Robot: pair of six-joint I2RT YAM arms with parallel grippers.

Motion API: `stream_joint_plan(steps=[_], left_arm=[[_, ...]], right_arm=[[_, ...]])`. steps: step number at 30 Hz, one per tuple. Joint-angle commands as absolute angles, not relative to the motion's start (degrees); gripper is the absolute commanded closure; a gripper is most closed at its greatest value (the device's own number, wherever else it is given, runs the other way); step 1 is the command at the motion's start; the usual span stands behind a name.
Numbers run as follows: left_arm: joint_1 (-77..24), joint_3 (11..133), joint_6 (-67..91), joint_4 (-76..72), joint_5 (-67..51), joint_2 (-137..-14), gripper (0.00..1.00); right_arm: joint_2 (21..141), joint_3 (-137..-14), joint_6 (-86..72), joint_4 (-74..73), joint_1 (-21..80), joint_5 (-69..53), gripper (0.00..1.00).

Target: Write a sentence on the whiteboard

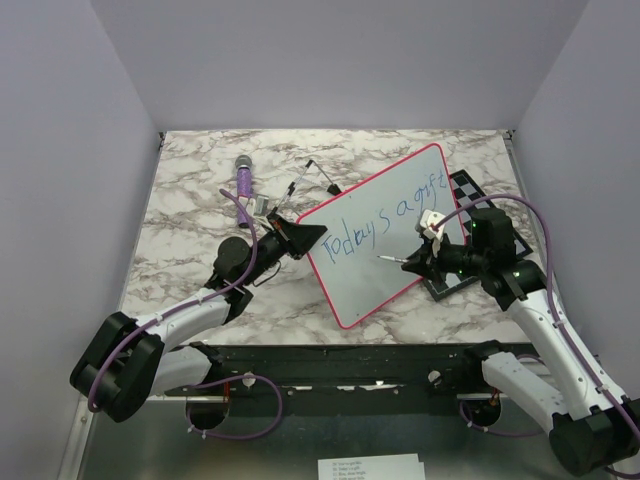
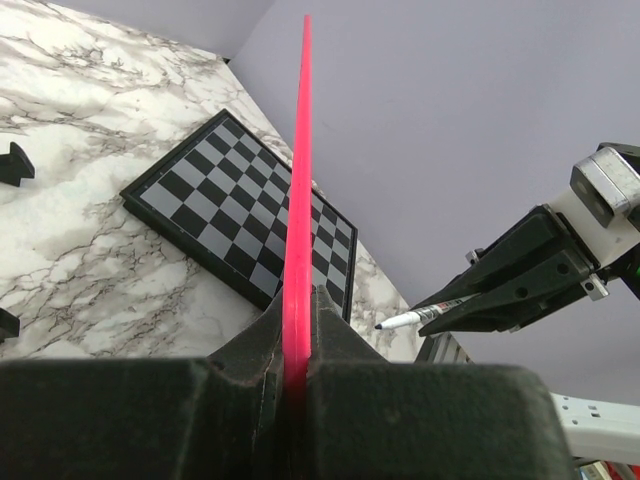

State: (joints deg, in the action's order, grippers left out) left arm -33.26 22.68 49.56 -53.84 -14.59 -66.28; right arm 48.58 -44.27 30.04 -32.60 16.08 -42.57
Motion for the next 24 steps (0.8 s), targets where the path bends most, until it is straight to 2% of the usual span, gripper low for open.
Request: stream_joint_plan(steps=[1, 9, 16, 24], left_arm=[[-33.58, 23.64, 50.8, -60.91, -12.66, -64.42, 1.0], [-33.66, 23.64, 50.89, -61.17, -12.74, -64.69, 1.0], [-33.75, 23.73, 51.68, -62.23, -12.66, -65.39, 1.0], [-33.75, 23.64, 51.5, -61.79, -12.13, -65.56, 1.0]], right_arm=[[48.43, -43.77, 30.76, -31.38, 16.44, -39.73, 0.99], [50.61, -45.78, 33.66, -32.34, 17.22, -37.0, 1.0], [52.64, -45.88, 35.94, -32.61, 26.09, -35.69, 0.99], [51.86, -44.04, 34.2, -30.24, 28.48, -34.72, 0.99]])
